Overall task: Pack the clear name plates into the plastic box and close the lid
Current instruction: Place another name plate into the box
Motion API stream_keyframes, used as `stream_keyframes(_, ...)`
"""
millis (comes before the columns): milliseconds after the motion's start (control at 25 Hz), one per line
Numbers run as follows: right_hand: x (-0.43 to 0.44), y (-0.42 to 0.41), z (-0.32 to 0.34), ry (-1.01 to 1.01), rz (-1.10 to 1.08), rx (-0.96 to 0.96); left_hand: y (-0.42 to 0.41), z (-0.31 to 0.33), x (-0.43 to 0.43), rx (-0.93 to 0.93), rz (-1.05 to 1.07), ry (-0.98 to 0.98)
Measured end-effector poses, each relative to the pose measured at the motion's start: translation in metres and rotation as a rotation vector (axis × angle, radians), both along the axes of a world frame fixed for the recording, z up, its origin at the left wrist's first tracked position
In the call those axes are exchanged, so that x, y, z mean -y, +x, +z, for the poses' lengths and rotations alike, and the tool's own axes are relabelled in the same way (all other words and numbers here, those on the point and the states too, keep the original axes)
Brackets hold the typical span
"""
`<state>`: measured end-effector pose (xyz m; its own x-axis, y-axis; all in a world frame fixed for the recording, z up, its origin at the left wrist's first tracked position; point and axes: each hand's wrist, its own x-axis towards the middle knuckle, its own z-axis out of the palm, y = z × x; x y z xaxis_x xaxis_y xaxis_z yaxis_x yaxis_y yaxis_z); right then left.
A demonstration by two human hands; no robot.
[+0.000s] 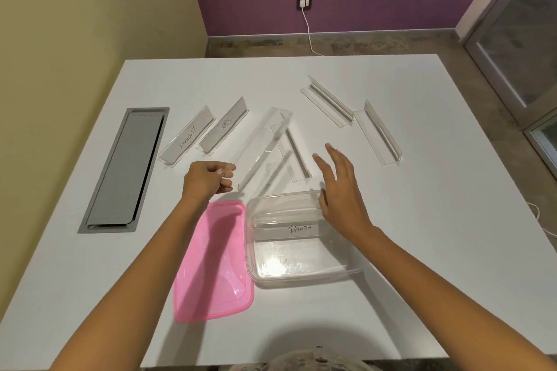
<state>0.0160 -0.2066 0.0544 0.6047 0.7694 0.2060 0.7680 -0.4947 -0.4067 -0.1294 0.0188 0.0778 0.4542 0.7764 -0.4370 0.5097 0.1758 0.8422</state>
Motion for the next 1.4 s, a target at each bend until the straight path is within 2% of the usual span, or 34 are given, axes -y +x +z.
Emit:
stream_keyframes(120, -0.007, 0.000, 0.015, -0.016, 0.083, 0.158, 0.001, 0.020, 0.008, -0.067, -0.186, 0.015)
stream_keyframes(240, -0.010, 0.004, 0.027, -0.125, 0.181, 0.268, 0.001, 0.031, 0.021, -0.135, -0.365, 0.052)
stream_keyframes(360, -0.004, 0.004, 0.030, -0.247, 0.249, 0.310, 0.000, 0.038, 0.029, -0.149, -0.453, 0.050)
stream_keyframes(480, 0.009, 0.001, 0.028, -0.217, 0.270, 0.222, -0.002, 0.040, 0.035, -0.135, -0.507, -0.012)
stream_keyframes(600, 0.018, -0.004, 0.024, -0.235, 0.251, 0.077, -0.008, 0.032, 0.046, -0.090, -0.440, -0.060)
stream_keyframes(760, 0.026, -0.009, 0.008, -0.346, 0.217, -0.152, -0.017, 0.006, 0.061, -0.175, -0.251, 0.177)
stream_keyframes(840, 0.026, -0.010, -0.002, -0.409, 0.196, -0.295, -0.020, -0.005, 0.069, -0.191, -0.222, 0.164)
stream_keyframes(920, 0.024, -0.010, -0.011, -0.453, 0.189, -0.337, -0.021, -0.012, 0.077, -0.183, -0.239, 0.136)
stream_keyframes(1240, 0.013, -0.008, -0.037, -0.510, 0.224, -0.249, -0.025, -0.027, 0.085, -0.175, -0.181, 0.187)
stream_keyframes(1400, 0.013, -0.008, -0.046, -0.542, 0.290, 0.026, -0.026, -0.029, 0.082, -0.153, -0.168, 0.173)
